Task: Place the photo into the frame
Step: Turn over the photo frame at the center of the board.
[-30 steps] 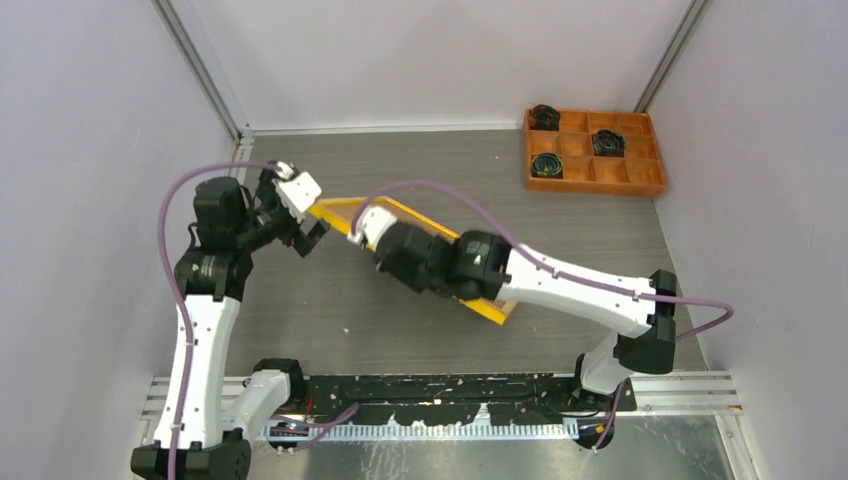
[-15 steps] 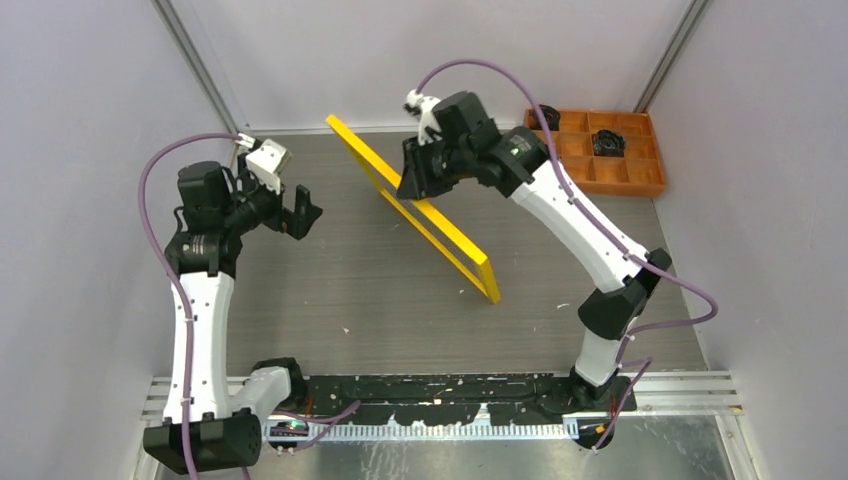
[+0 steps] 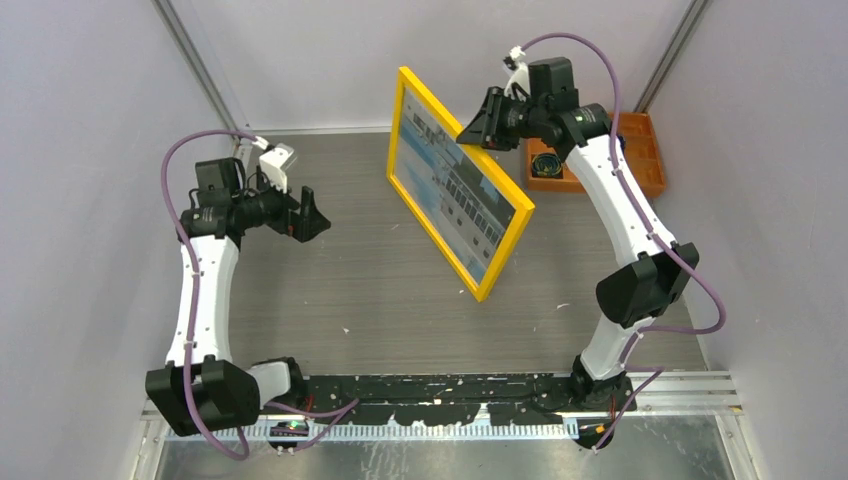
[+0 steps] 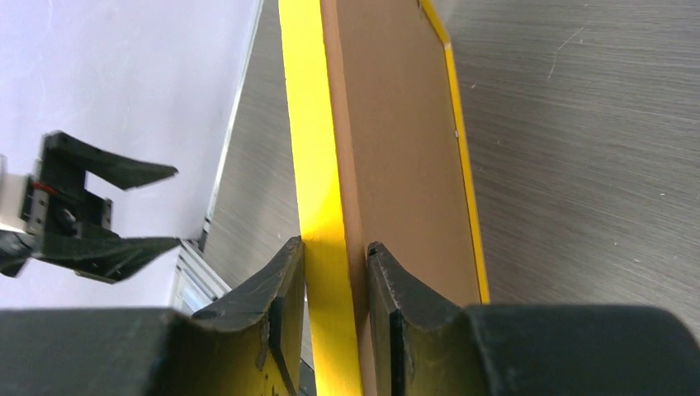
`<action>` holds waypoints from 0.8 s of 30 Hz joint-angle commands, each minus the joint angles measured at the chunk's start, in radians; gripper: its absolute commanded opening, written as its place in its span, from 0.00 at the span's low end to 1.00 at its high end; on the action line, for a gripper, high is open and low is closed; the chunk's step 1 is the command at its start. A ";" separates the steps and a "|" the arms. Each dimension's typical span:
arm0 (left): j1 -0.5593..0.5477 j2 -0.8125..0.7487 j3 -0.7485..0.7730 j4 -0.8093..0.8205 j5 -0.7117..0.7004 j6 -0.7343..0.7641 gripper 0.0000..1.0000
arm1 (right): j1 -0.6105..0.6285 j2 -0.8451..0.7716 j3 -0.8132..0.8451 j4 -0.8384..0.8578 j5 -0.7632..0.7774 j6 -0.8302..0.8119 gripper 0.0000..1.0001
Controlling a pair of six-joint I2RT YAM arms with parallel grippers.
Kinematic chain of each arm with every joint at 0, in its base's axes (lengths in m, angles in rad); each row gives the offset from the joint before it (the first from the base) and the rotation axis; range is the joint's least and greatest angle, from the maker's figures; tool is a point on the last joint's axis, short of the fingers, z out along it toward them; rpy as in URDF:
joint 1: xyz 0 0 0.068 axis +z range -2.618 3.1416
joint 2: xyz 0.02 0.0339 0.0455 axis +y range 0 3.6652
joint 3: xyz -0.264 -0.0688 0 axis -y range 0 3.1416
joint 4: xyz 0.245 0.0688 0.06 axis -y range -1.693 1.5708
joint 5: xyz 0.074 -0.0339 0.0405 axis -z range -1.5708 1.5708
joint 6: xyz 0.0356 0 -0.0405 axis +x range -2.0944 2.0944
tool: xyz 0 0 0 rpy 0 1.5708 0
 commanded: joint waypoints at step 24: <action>-0.001 0.353 -0.223 0.126 -0.259 0.431 1.00 | -0.095 -0.247 -1.191 1.202 -0.104 0.615 0.26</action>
